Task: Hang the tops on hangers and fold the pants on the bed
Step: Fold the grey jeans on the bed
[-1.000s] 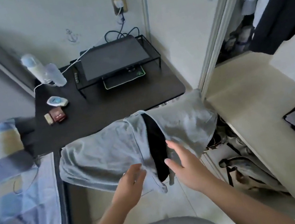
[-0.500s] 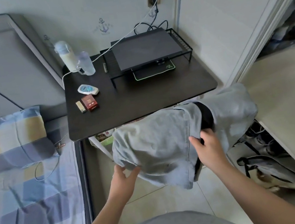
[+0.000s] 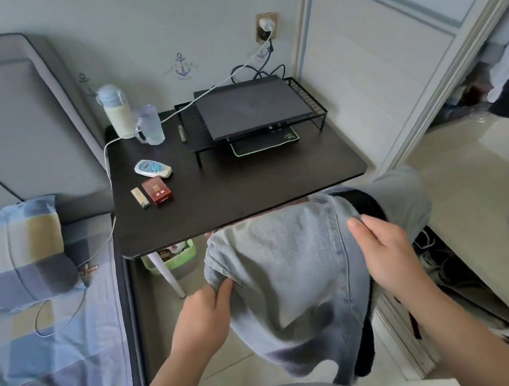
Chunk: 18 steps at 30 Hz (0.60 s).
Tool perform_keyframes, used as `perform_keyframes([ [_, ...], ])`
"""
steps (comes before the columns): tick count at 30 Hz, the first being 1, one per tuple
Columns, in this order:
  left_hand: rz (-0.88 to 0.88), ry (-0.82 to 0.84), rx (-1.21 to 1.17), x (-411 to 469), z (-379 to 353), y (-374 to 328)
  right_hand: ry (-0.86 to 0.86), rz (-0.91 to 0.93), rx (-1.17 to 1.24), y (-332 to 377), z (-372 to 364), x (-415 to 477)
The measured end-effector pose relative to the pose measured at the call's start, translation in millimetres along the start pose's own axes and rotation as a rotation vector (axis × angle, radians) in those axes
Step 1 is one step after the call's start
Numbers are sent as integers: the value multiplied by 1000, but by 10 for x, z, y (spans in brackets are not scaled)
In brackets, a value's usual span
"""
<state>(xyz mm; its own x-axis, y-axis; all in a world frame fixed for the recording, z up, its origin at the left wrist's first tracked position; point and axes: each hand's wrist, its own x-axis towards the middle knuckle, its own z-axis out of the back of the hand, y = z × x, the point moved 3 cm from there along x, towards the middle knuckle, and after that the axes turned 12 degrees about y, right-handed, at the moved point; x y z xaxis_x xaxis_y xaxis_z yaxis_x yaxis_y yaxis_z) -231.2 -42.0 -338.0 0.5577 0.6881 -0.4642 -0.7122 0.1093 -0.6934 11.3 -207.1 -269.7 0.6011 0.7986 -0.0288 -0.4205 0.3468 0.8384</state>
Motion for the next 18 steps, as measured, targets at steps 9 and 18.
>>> perform_keyframes([
  [9,-156,-215,-356,-214,645,-298,-98,155,-58,707,22,162],
  [18,-377,-247,-830,-421,1528,-793,-139,384,140,1892,87,514],
])
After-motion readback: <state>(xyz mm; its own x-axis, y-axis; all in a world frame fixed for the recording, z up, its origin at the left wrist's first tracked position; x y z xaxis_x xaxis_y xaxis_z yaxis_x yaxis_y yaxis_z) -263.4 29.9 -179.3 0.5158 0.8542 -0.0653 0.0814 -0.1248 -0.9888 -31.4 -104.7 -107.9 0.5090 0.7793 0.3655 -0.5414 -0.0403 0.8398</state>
